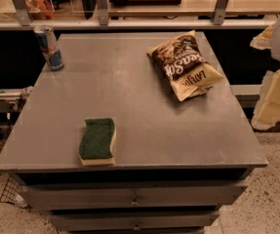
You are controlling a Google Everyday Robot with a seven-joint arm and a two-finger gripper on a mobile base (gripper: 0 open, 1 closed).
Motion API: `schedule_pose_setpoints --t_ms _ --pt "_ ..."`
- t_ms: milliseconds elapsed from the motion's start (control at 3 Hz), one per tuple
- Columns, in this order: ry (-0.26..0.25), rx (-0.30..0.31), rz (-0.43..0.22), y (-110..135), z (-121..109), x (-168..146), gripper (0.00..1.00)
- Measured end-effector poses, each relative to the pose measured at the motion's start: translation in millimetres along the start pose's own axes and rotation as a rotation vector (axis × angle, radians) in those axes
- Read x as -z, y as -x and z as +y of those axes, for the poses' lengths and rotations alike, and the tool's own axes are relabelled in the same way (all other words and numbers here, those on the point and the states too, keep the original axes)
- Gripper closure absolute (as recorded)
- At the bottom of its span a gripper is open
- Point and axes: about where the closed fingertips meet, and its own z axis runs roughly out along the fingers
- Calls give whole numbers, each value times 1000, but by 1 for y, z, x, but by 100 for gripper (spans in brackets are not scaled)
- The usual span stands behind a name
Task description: Move brown chip bag near redbull can
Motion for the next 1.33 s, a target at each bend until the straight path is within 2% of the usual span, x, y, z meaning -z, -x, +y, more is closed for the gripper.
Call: schedule_pose_setpoints --t_ms 333,667,1000,1333 --pt "0 0 0 0 0 0 0" --pt "-5 -16 -26 3 -11 -14 0" --pt "-3 -75 -107 14 -36 -46 0" --pt "-19 -142 -220 40 -67 -75 0"
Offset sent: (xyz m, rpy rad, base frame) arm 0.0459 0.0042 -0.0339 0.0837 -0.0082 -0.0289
